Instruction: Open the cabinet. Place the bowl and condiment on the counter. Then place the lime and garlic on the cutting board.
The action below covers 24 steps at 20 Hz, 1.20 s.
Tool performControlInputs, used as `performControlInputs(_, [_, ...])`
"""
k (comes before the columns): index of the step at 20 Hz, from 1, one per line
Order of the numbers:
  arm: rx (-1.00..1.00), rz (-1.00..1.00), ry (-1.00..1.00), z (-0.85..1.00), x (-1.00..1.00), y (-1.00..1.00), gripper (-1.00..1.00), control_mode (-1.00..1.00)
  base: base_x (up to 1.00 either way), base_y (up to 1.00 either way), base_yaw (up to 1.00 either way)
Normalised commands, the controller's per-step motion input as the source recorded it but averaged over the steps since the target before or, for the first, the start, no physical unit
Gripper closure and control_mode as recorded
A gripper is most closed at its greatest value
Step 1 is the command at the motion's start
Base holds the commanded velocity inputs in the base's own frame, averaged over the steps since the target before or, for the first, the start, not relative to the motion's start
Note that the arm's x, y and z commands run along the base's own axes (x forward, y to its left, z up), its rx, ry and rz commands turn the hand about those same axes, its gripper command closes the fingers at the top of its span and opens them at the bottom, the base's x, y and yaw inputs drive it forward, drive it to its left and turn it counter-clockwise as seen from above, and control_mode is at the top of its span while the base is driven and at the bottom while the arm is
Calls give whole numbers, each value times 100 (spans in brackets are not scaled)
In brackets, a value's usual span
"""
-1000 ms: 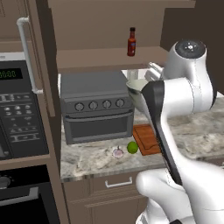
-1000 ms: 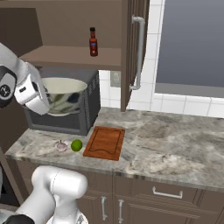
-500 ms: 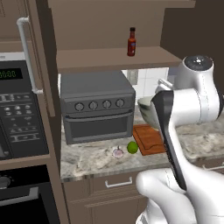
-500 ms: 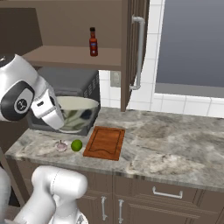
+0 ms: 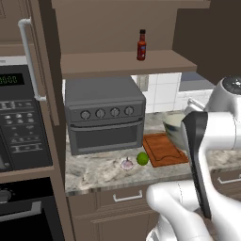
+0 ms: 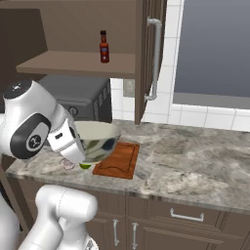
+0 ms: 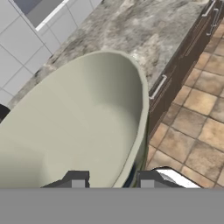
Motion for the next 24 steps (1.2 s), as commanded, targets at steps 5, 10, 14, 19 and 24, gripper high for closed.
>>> performControlInputs(5, [0,0,0,-24,-20,-54,100,-100,0,0,0])
performControlInputs(10, [0,0,-2,-20,-43,-55,100,-100,0,0,0])
performControlInputs(14, [0,0,-7,-17,-56,-47,100,-100,0,0,0])
performControlInputs(19, [0,0,-10,-15,-72,-34,100,-100,0,0,0])
performControlInputs(24, [0,0,-5,-17,-23,-42,100,-100,0,0,0])
